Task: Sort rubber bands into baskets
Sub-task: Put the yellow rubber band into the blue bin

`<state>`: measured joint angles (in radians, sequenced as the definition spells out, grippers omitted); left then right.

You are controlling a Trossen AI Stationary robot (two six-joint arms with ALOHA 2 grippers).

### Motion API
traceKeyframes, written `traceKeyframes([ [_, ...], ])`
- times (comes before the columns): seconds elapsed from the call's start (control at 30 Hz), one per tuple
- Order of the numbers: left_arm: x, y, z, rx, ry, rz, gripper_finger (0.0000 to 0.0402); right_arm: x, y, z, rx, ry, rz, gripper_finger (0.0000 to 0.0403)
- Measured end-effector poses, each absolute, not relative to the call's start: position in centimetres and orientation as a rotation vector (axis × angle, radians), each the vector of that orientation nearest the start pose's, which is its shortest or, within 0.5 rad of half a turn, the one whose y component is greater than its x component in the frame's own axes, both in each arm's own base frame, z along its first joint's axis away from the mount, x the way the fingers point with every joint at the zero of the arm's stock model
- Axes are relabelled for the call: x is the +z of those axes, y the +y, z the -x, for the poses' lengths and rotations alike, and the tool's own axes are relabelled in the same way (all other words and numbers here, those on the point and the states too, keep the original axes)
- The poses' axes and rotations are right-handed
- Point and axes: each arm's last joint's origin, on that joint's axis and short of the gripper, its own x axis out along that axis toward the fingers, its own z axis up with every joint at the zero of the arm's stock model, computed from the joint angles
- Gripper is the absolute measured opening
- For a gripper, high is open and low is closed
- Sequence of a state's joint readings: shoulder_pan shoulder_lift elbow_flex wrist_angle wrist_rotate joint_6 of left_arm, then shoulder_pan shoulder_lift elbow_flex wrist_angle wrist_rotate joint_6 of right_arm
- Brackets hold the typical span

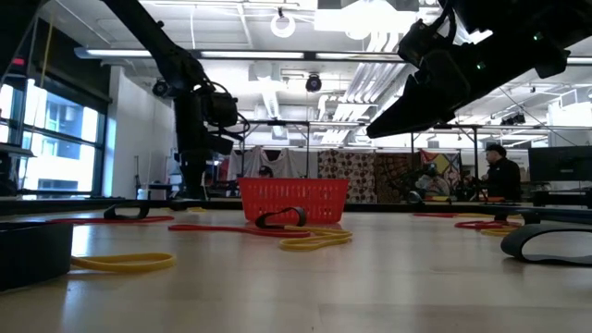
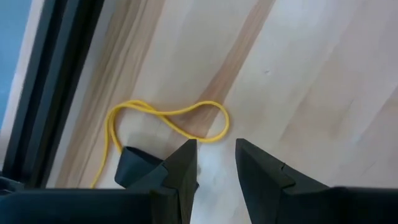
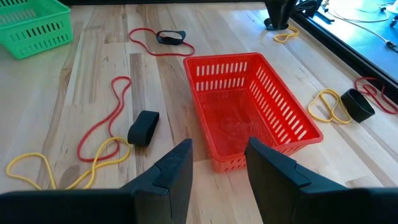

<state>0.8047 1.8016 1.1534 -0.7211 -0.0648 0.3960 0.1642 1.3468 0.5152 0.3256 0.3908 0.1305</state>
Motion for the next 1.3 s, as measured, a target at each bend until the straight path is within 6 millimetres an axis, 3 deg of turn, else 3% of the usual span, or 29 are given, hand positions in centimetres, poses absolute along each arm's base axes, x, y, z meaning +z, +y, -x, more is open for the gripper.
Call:
traceKeyframes([
  [0.33,14.0,24.6,-23.3,0.459,1.473,0.189,0.0104,17.4,3.1,-25.2,-0.251,0.472,0.011,0.0138],
  [0.63,13.7,24.7,-23.4,0.441,1.476,0.179,0.0101,17.4,3.1,-25.2,-0.251,0.472,0.011,0.0138],
  [0.77,13.7,24.7,-23.4,0.422,1.477,0.164,0.0076,17.4,3.1,-25.2,-0.251,0.472,0.011,0.0138],
  [0.93,13.6,24.7,-23.5,0.398,1.473,0.144,0.0011,17.4,3.1,-25.2,-0.248,0.472,0.003,0.0138],
  [1.13,14.1,24.0,-24.2,0.413,1.496,0.042,0.0002,17.4,3.1,-25.2,-0.249,0.472,0.002,0.0138],
  [1.3,16.6,23.1,-24.7,0.434,1.427,-0.021,0.0001,17.4,3.1,-25.2,-0.249,0.471,0.0,0.0138],
])
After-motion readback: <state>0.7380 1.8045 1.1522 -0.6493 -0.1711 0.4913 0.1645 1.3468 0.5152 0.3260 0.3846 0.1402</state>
